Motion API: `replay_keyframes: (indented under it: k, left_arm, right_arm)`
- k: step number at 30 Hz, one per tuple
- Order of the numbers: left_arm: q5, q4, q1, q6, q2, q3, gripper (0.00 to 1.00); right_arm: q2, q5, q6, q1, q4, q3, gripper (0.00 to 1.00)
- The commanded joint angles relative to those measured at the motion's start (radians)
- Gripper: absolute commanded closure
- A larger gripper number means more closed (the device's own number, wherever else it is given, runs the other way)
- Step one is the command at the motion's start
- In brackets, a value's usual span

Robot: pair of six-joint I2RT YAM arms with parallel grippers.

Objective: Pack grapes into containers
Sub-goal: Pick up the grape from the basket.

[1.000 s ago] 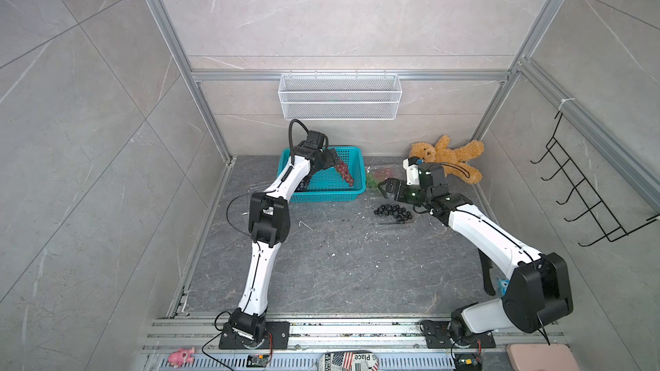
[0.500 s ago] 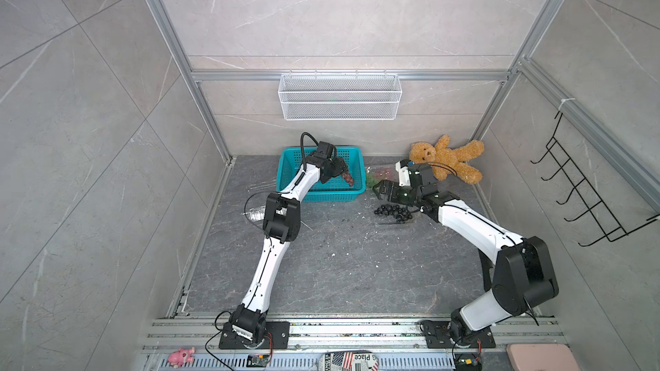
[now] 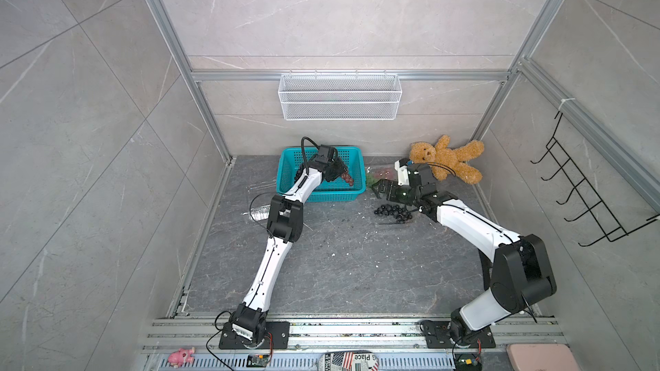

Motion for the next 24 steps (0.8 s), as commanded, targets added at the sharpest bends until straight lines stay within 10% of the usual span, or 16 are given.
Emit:
replay_keyframes:
  k: [1, 8, 24]
  left_arm:
    - [0.045, 0.067, -0.004, -0.021, -0.016, -0.014, 0.62]
    - [0.058, 0.101, 0.0, 0.027, -0.134, -0.129, 0.84]
    - [0.094, 0.071, 0.005, 0.102, -0.367, -0.272, 0.94]
  right_arm:
    - [0.011, 0.014, 0.008, 0.007, 0.014, -0.015, 0.0]
    - [-0.019, 0.028, 0.006, 0.006, 0.003, -0.03, 0.01]
    - [-0.105, 0.057, 0.014, 0.007, -0.044, -0.064, 0.01]
